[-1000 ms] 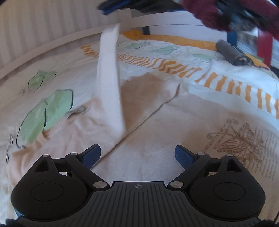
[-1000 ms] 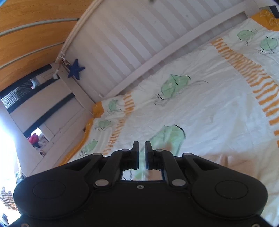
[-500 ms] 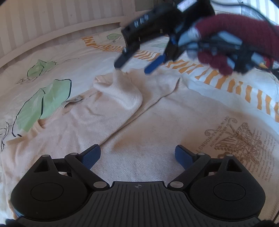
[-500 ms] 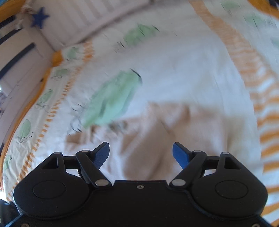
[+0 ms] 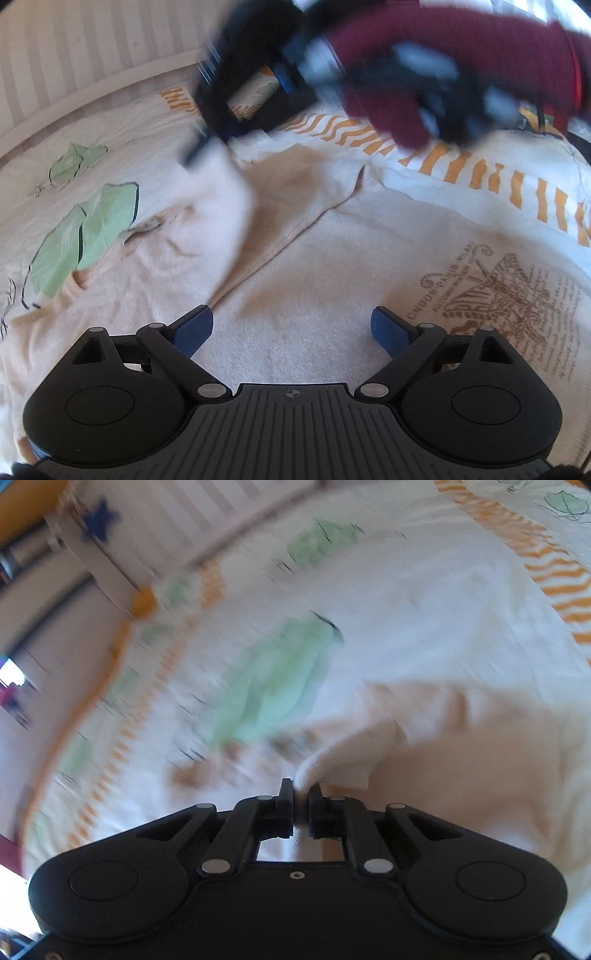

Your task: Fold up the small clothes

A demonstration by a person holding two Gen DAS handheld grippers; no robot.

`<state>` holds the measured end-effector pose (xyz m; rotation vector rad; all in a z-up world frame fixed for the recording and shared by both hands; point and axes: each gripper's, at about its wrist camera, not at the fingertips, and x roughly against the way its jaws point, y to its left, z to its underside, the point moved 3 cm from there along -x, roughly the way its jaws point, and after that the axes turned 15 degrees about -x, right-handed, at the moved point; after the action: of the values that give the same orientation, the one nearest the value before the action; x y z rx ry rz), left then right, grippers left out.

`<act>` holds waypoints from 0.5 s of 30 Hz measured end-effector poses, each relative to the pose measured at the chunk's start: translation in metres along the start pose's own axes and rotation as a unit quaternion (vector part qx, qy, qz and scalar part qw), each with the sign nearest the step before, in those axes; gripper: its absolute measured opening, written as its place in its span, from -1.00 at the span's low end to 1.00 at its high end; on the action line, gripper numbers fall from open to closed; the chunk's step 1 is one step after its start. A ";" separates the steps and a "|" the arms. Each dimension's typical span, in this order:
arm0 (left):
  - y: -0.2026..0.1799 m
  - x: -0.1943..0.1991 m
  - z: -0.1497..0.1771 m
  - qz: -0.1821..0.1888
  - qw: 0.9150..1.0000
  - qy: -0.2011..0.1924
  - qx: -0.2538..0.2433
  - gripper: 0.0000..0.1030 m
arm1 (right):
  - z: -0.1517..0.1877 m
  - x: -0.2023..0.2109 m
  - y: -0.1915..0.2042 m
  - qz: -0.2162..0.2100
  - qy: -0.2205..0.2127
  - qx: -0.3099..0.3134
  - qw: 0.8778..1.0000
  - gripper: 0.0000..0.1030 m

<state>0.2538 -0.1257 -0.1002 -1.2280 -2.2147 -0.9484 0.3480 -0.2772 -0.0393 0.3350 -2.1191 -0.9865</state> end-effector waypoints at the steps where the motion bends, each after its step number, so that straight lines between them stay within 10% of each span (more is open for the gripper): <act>1: -0.001 0.000 -0.001 -0.002 1.000 -0.001 -0.007 0.81 | -0.006 0.005 0.012 -0.021 -0.005 -0.003 1.000 -0.70; 9: 0.003 -0.004 -0.003 -0.021 1.000 0.001 -0.023 0.85 | -0.037 0.025 0.100 -0.117 -0.014 0.023 0.993 -0.70; 15: 0.048 -0.010 0.018 -0.043 0.994 0.027 0.098 0.86 | -0.031 0.022 0.125 -0.127 -0.011 0.044 0.991 -0.69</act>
<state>0.2986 -0.1003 -0.1013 -1.0147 -2.2709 -0.7644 0.3654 -0.2214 0.0778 0.6544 -2.1805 -1.0458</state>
